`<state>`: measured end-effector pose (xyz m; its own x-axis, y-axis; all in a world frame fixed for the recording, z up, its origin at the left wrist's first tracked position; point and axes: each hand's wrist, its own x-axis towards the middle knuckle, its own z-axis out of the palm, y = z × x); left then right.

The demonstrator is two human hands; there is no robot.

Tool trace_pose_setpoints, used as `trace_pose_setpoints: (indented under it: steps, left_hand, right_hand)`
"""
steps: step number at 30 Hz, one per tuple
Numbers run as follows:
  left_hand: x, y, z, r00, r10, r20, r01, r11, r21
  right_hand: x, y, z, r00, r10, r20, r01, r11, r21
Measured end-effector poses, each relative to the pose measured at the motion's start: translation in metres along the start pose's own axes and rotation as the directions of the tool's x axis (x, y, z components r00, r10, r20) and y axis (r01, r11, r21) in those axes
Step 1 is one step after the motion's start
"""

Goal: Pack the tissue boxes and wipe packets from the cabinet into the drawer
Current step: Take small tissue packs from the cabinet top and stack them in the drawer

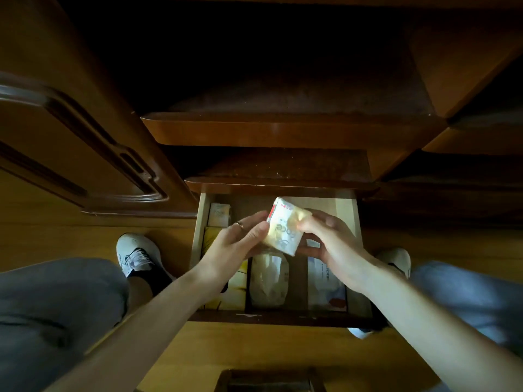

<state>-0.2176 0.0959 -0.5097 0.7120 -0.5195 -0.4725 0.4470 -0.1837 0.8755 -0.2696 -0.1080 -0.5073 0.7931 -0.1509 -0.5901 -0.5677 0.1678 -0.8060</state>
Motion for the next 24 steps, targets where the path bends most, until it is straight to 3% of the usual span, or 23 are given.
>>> trace_pose_setpoints:
  steps: [6, 8, 12, 15, 19, 21, 24]
  left_hand:
    - [-0.005, -0.009, 0.017, 0.999, 0.042, 0.019, -0.044, 0.982, 0.183]
    - [-0.006, -0.012, 0.021, 0.997, 0.055, 0.052, -0.062, 0.987, 0.146]
    - [-0.017, -0.022, 0.03, 0.995, -0.1, 0.015, 0.097, 0.987, 0.128]
    - [-0.018, -0.028, 0.031, 0.99, -0.138, 0.033, 0.137, 0.99, 0.045]
    - [-0.014, -0.038, 0.014, 0.987, -0.124, -0.106, 0.107, 0.982, -0.156]
    - [-0.013, -0.031, -0.002, 0.982, -0.128, -0.139, 0.126, 0.992, -0.024]
    - [-0.014, -0.044, -0.04, 0.936, -0.099, -0.338, 0.173, 0.965, 0.197]
  right_hand:
    - [-0.001, 0.011, 0.008, 0.999, 0.045, -0.021, -0.043, 0.996, 0.081]
    - [0.001, 0.013, 0.013, 0.998, 0.063, 0.027, -0.065, 0.994, 0.083]
    - [0.004, 0.022, 0.026, 0.994, 0.078, 0.081, -0.072, 0.995, -0.075]
    - [0.008, 0.027, 0.037, 0.99, 0.127, 0.06, -0.115, 0.978, -0.173]
    - [0.031, 0.038, 0.049, 0.984, 0.156, 0.085, -0.143, 0.979, -0.143]
    - [0.053, 0.045, 0.05, 0.978, 0.2, 0.067, -0.192, 0.975, -0.11]
    - [0.094, 0.057, 0.055, 0.974, 0.225, 0.0, -0.223, 0.965, -0.138]
